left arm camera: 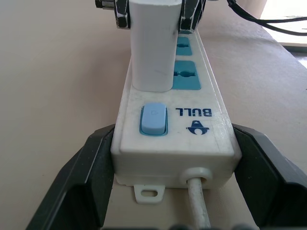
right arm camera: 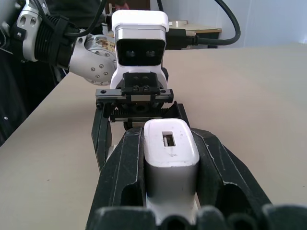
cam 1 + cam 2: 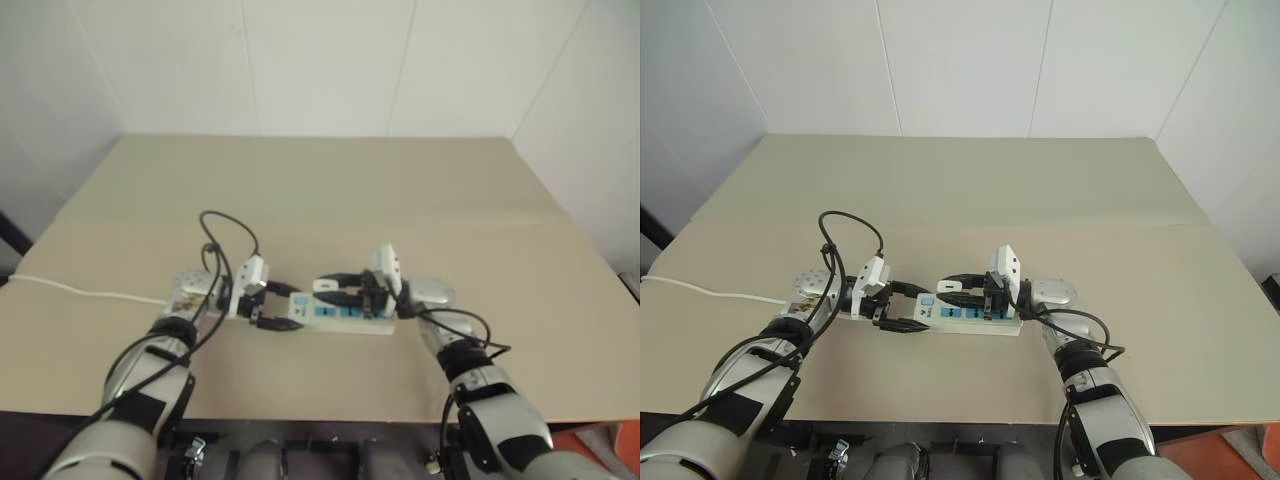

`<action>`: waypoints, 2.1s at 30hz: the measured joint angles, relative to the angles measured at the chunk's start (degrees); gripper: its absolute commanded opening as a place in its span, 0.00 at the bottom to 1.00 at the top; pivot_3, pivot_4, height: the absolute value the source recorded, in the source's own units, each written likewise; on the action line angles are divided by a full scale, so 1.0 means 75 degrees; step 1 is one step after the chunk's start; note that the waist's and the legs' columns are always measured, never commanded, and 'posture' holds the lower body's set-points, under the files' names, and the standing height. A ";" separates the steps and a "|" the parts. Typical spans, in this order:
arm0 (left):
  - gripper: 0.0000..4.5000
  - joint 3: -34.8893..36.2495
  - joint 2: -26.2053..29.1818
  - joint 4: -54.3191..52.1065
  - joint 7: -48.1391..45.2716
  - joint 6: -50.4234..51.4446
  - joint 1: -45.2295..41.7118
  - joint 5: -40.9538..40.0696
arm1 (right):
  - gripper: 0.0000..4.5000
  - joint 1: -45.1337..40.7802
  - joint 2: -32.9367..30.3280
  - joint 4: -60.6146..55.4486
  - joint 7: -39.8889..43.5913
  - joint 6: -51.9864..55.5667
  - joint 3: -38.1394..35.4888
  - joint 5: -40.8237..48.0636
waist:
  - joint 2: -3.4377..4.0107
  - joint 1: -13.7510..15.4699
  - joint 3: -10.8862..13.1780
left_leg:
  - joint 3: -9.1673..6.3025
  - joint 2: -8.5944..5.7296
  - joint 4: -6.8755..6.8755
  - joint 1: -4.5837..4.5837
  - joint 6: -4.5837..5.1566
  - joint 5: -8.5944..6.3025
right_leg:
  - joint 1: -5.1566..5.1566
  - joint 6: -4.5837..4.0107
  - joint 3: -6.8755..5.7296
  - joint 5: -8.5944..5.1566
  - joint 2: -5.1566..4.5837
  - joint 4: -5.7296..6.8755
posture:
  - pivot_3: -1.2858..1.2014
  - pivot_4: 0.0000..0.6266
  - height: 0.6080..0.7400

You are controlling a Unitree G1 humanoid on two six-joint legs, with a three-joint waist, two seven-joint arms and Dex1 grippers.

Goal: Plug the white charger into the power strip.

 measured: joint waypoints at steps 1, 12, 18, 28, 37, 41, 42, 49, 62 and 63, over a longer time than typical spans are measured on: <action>0.73 0.0000 0.0000 0.0003 0.0009 0.0000 0.0000 0.0007 | 0.33 0.0007 0.0001 0.0004 -0.0025 -0.0049 0.0011 -0.0008 | 0.0000 -0.0004 0.0000 | 0.0000 0.0000 -0.0001 0.0004 0.0000 0.0000 | 0.0004 0.0000 0.0000 0.0000 0.0000 0.0000 | 0.52 0.24 1.00; 0.73 0.0003 -0.0010 0.0004 0.0004 -0.0030 0.0002 0.0020 | 1.00 -0.0118 -0.0131 0.0388 -0.0610 -0.0169 -0.0211 -0.0326 | -0.0002 0.0000 -0.0001 | -0.0004 0.0000 -0.0002 0.0004 0.0000 0.0000 | 0.0007 0.0000 -0.0002 0.0000 0.0001 -0.0003 | 0.52 0.24 1.00; 0.73 0.0005 -0.0035 0.0002 -0.0004 -0.0041 0.0001 0.0020 | 1.00 -0.0105 -0.0245 0.0328 -0.0157 -0.0199 -0.0252 -0.0345 | -0.0002 0.0020 -0.0001 | -0.0005 -0.0001 -0.0004 0.0000 0.0000 -0.0001 | 0.0007 0.0001 -0.0002 -0.0001 0.0001 -0.0007 | 0.52 0.24 1.00; 0.99 -0.0492 0.0097 -0.0521 -0.0180 0.0629 0.0212 -0.0755 | 1.00 0.0035 -0.0602 0.0345 0.0581 -0.0616 -0.0620 -0.0166 | -0.0004 0.0009 0.0005 | -0.0008 0.0000 -0.0008 -0.0035 0.0000 -0.0001 | -0.0022 0.0002 -0.0001 -0.0001 0.0000 -0.0010 | 0.52 0.24 1.00; 0.99 -0.0782 0.1507 -0.1813 -0.0291 0.0622 0.0309 -0.1858 | 1.00 0.0200 -0.1661 0.0324 0.1350 -0.0786 -0.0984 -0.0096 | -0.0001 0.0004 0.0053 | -0.0004 0.0002 -0.0006 -0.0127 0.0000 0.0000 | -0.0129 -0.0001 0.0008 0.0001 0.0000 0.0003 | 0.52 0.24 1.00; 0.99 -0.1057 0.2866 -0.2198 -0.0299 0.0602 0.0307 -0.2188 | 1.00 0.0191 -0.2802 0.0178 0.1826 -0.0709 -0.1401 0.0173 | 0.0030 -0.0038 0.0111 | 0.0000 0.0001 -0.0006 -0.0137 0.0000 0.0000 | -0.0139 -0.0001 0.0012 0.0001 -0.0003 -0.0002 | 0.52 0.24 1.00; 0.99 -0.1115 0.3118 -0.2187 -0.0299 0.0564 0.0303 -0.2210 | 1.00 0.0160 -0.3116 0.0142 0.1900 -0.0600 -0.1418 0.0182 | 0.0034 -0.0045 0.0120 | 0.0001 0.0001 -0.0006 -0.0137 0.0000 0.0000 | -0.0140 -0.0001 0.0011 0.0001 -0.0002 -0.0002 | 0.52 0.24 1.00; 0.99 -0.1173 0.4684 -0.2051 -0.0303 0.0678 0.0198 -0.2359 | 1.00 -0.0053 -0.5363 -0.0418 0.1997 0.0163 -0.0829 0.0334 | 0.0050 -0.0110 0.0185 | 0.0008 0.0003 -0.0006 -0.0151 0.0000 0.0000 | -0.0156 -0.0001 0.0011 -0.0001 -0.0002 -0.0002 | 0.52 0.24 1.00; 0.99 -0.0857 0.5477 -0.3297 -0.0304 0.1356 0.0710 -0.3032 | 1.00 -0.0077 -0.6051 -0.1028 0.2006 0.0687 -0.0497 0.0451 | 0.0053 -0.0145 0.0189 | 0.0016 0.0007 -0.0002 -0.0181 0.0000 0.0000 | -0.0190 -0.0002 0.0014 0.0000 -0.0003 0.0007 | 0.52 0.24 1.00; 0.99 -0.0841 0.5477 -0.3316 -0.0304 0.1366 0.0716 -0.3032 | 1.00 -0.0071 -0.6051 -0.1055 0.2006 0.0721 -0.0498 0.0451 | 0.0053 -0.0142 0.0189 | 0.0015 0.0007 0.0000 -0.0188 0.0000 0.0000 | -0.0199 -0.0002 0.0015 0.0000 -0.0003 0.0010 | 0.52 0.24 1.00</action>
